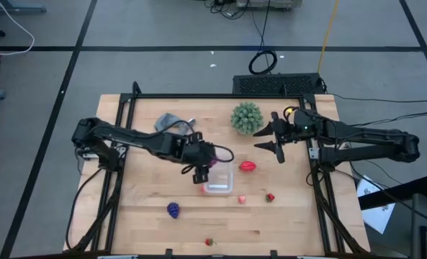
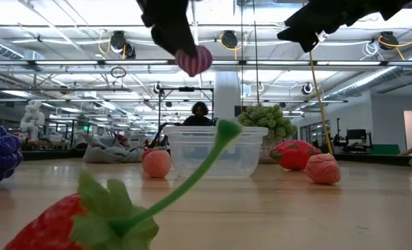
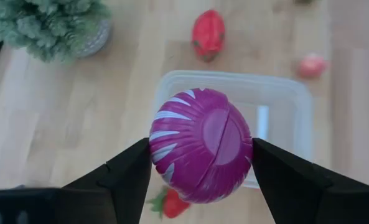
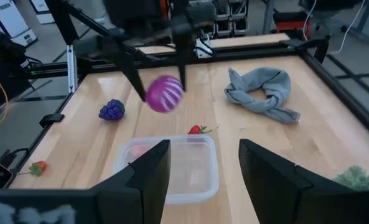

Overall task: Pick and placing Produce into tupperware
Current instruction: Put the onion into the transparent bin

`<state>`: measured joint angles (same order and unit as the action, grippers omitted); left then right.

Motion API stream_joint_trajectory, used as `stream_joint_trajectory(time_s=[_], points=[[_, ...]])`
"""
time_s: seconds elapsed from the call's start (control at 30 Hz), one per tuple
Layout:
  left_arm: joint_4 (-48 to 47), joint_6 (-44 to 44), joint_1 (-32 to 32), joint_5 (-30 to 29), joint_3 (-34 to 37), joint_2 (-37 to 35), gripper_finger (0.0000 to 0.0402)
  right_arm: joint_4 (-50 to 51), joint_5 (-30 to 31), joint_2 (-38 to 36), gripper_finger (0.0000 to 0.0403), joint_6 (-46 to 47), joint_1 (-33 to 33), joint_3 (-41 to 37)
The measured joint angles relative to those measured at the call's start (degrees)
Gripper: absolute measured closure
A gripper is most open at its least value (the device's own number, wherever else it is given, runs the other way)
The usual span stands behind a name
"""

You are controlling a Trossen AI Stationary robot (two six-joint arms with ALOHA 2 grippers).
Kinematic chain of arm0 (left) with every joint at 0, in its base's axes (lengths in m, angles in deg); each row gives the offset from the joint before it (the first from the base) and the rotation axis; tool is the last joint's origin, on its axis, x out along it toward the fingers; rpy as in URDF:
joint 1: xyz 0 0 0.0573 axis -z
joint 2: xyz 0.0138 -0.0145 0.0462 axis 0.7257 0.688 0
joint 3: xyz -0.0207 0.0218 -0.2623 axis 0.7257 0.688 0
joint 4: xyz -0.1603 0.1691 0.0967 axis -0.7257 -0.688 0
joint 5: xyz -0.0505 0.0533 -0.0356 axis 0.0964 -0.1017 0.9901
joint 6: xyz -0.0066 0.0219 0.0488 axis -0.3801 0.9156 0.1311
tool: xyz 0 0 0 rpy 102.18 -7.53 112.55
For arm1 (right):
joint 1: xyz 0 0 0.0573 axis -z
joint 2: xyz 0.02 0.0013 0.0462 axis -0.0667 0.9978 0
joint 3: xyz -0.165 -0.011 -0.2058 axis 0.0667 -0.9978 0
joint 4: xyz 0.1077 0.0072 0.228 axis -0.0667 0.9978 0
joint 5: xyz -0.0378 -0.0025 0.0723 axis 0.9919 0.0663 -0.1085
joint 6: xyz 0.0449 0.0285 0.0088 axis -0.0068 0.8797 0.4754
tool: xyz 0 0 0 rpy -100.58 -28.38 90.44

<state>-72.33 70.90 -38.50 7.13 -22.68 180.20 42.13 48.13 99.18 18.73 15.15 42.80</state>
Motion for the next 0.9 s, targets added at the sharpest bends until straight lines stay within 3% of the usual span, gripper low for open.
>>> stream_joint_trajectory(time_s=[0.1,0.33,0.9], points=[[0.1,-0.1,-1.2,0.7,-0.1,1.9,0.0140,0.6,0.8,-2.1,0.0220,-1.8,1.5,0.0],[1.4,-0.9,-2.3,5.6,-0.1,8.5,0.0140,0.9,8.7,-6.9,0.0220,-6.6,5.1,0.0],[4.9,-1.5,-2.5,8.7,-0.1,15.8,0.0140,1.6,8.8,-6.8,0.0220,-6.9,6.3,0.0]])
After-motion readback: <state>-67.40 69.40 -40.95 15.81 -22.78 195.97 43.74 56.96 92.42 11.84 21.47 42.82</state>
